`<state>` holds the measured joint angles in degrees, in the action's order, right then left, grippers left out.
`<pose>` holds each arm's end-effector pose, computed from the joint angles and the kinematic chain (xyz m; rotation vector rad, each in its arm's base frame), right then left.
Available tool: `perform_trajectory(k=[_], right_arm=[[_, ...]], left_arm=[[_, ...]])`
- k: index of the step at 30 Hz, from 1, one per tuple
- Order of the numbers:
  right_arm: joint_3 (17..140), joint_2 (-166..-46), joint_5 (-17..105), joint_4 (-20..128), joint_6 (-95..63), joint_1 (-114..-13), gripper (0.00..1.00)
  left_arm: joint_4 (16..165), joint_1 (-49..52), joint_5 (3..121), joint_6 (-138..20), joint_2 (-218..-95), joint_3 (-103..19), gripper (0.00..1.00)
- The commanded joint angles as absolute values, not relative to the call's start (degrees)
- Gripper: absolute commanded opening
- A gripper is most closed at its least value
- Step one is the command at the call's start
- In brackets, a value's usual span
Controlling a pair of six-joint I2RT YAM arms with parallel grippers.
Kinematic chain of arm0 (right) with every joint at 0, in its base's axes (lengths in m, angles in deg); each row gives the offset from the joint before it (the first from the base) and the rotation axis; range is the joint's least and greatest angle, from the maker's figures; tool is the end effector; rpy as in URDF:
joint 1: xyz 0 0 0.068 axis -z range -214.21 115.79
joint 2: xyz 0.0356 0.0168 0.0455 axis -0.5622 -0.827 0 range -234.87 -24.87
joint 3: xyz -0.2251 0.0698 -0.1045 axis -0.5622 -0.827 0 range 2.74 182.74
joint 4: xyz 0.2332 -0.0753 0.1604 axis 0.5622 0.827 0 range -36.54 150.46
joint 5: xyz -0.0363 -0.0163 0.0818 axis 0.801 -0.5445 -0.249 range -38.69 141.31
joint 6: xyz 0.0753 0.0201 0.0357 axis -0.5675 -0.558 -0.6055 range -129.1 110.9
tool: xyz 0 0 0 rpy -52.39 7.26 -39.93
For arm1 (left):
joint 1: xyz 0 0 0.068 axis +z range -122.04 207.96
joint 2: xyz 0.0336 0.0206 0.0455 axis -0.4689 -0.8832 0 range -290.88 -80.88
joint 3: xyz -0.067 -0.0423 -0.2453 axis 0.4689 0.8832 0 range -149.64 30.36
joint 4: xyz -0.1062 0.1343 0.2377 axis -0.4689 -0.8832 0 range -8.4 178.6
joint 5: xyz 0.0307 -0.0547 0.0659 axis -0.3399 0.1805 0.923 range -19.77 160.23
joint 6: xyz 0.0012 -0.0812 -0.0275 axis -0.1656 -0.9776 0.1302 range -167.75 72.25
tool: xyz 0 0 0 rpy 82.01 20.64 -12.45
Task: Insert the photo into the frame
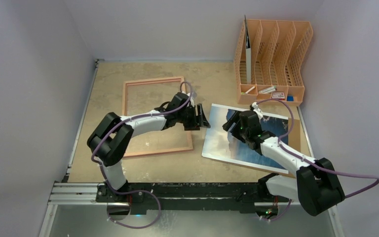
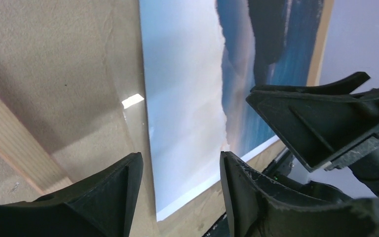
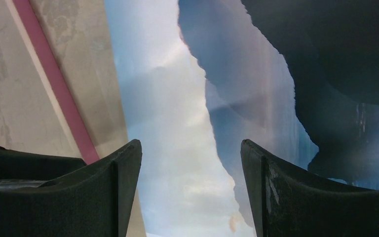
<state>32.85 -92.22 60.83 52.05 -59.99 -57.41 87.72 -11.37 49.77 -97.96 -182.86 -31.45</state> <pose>0.2831 0.1077 0.1352 0.6280 2.1499 0.5407 0.3176 -0.2944 0.1277 -0.0330 2.5454 -1.1386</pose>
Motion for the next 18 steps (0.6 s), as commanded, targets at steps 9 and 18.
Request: perform_trajectory(k=[9,18], right_arm=[[26.30,-88.14,66.91,57.87,-69.03,-52.27,0.72],[31.65,-93.61,75.52,68.13,-74.18,-49.86,0.73]], left_arm=[[84.55,-13.08,57.38,-96.82,-188.99,-31.84,0.51],[79.57,-13.23,59.48,-94.81,-191.54,-34.08,0.51]])
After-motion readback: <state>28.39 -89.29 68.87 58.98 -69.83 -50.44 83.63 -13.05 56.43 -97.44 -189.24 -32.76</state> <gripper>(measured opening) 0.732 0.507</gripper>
